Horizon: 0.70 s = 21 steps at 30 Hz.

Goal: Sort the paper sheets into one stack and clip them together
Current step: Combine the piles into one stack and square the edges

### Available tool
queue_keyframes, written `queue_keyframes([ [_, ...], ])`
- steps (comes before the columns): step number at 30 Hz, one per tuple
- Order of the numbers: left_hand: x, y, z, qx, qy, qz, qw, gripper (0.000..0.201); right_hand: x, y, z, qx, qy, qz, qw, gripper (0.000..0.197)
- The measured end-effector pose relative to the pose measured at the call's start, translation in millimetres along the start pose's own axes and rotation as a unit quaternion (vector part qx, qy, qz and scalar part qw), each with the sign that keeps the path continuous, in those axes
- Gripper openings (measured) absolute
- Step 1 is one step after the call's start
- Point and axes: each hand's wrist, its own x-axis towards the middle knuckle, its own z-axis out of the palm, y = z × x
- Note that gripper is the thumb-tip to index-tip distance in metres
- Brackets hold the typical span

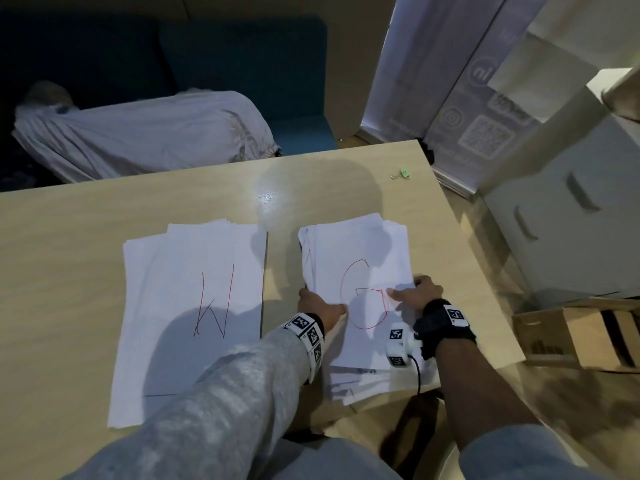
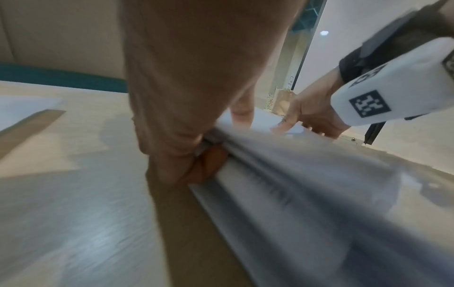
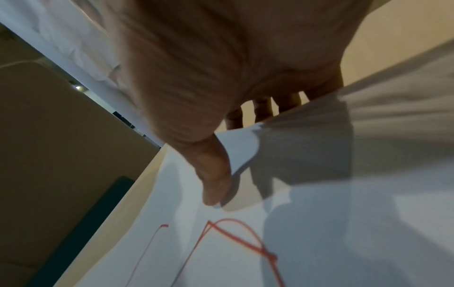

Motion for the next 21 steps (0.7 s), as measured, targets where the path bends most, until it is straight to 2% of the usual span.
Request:
queue_keyframes([
  [2, -4.1, -1.4, -6.1, 0.116, 0.024, 0.002, 0.993, 0.086, -8.3, -3.3, 7.4, 0.030, 0.003, -0.004, 1.000, 0.076],
  [4, -6.5, -4.5, -11.9, 0.222, 0.032, 0.020, 0.974, 0.076, -17.2, -7.9, 15.9, 0.008, -0.013, -0.033, 0.999, 0.049],
  [6, -7.6, -7.7, -17.1, 0.235, 0.033, 0.051, 0.970, 0.072, -25.1, -11.5, 23.7, -0.020, -0.027, -0.085, 0.996, 0.026],
  [7, -7.3, -9.7, -19.0, 0.206, 0.029, 0.069, 0.976, 0.073, -28.6, -12.5, 27.4, -0.017, -0.020, -0.101, 0.995, 0.024],
  [9, -10.3, -11.7, -24.9, 0.065, 0.003, 0.083, 0.994, 0.077, -38.8, -16.2, 30.2, 0.021, 0.004, -0.129, 0.991, 0.030],
  [11, -16.1, -9.9, -34.6, -0.069, -0.009, 0.083, 0.994, 0.075, -52.2, -23.1, 28.2, 0.070, 0.022, -0.149, 0.986, 0.033],
  [12, -17.5, -7.8, -41.3, -0.100, 0.001, 0.081, 0.992, 0.074, -58.6, -27.3, 26.4, 0.094, 0.032, -0.165, 0.981, 0.034],
  [16, -14.7, -2.4, -81.6, -0.110, 0.048, 0.136, 0.984, 0.056, -76.7, -56.4, 23.4, 0.204, 0.021, -0.216, 0.955, 0.035],
  [18, -14.2, -3.1, -110.3, -0.105, 0.060, 0.164, 0.979, 0.052, -86.4, -77.1, 31.4, 0.234, -0.014, -0.196, 0.952, 0.035],
  [21, -9.7, -18.6, -156.9, -0.084, 0.080, 0.165, 0.979, 0.050, -105.1, -107.2, 59.7, 0.145, -0.063, -0.201, 0.967, 0.042],
])
